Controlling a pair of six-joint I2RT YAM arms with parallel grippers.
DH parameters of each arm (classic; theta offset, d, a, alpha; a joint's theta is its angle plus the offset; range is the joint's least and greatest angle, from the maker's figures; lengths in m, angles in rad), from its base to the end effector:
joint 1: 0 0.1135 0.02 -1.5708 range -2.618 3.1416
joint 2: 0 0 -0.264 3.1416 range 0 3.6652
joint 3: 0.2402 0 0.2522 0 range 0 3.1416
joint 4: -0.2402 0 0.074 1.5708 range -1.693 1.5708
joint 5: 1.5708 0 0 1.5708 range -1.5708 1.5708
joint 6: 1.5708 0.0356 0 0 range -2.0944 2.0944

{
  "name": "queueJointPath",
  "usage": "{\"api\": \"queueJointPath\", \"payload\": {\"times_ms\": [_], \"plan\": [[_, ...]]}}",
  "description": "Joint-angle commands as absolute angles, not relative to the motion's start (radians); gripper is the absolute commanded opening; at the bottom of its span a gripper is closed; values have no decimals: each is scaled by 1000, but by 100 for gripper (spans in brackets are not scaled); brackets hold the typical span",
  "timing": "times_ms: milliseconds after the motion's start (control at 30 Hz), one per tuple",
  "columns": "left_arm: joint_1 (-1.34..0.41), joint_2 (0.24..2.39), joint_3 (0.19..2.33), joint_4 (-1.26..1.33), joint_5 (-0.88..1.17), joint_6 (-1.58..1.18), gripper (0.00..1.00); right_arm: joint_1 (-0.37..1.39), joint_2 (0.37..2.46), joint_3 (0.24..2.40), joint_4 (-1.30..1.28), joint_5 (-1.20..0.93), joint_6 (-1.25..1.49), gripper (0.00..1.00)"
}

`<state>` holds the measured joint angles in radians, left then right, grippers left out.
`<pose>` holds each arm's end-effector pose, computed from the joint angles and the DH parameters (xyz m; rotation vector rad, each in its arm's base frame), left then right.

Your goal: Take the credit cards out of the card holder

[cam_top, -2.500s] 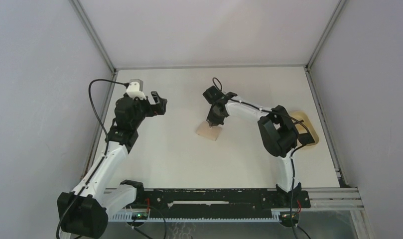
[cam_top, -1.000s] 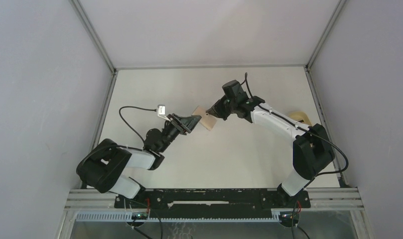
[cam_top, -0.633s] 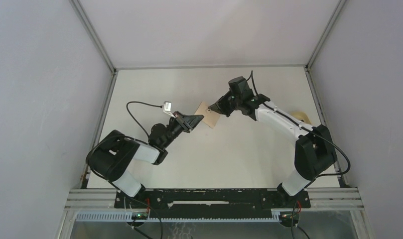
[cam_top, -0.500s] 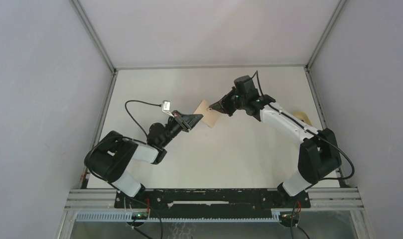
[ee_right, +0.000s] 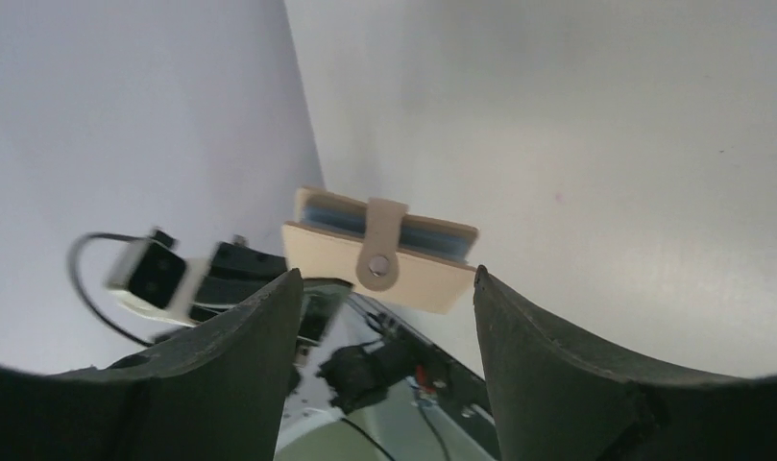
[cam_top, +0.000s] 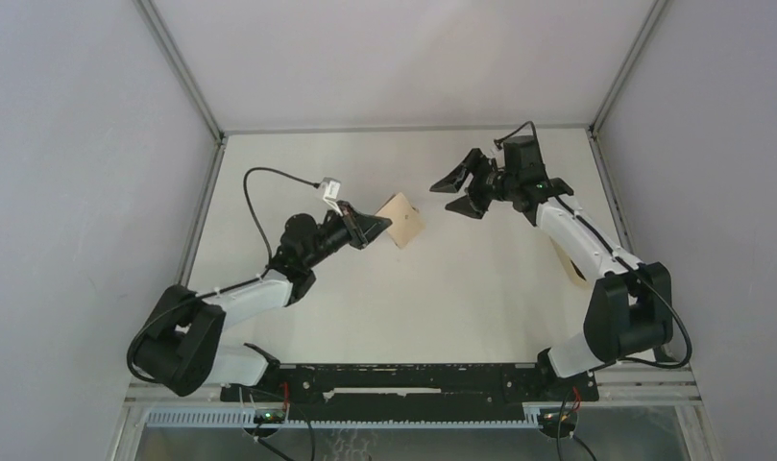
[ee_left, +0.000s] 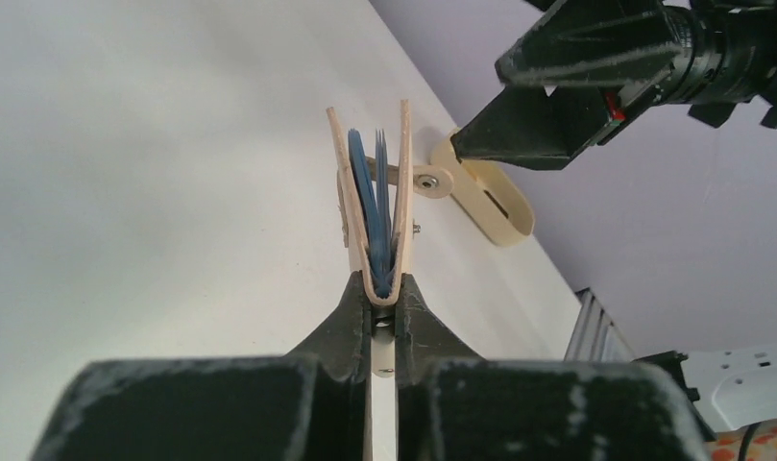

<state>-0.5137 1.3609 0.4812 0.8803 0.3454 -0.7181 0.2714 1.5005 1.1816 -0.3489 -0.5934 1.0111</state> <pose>0.2335 -0.1456 0.2213 0.1207 1.7064 -1.2140 0.3166 0.1088 0.2929 0.5438 2.4013 1.3031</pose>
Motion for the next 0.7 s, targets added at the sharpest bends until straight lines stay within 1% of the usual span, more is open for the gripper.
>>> {"api": "queueJointPath", "payload": {"times_ms": [0,100,233,300,367,433,600,667], "plan": [[-496,1261,634,556,417,-553,0,352,1401,1218,-392,-578,591,74],[-468,1250,689,473,502,-548,0,497,1351,1222,-428,-388,372,77],[-441,1243,743,392,599,-555,0,654,1312,1195,-449,-118,184,75],[-439,1241,774,338,634,-542,0,673,1284,1156,-407,-44,160,74],[-439,1242,802,284,673,-532,0,676,1262,1129,-377,31,148,68],[-439,1241,831,237,716,-518,0,681,1247,1116,-355,131,128,67],[-437,1229,851,175,740,-502,0,680,1245,1115,-333,189,82,66],[-437,1238,857,172,753,-505,0,680,1250,1115,-325,178,74,64]]}}
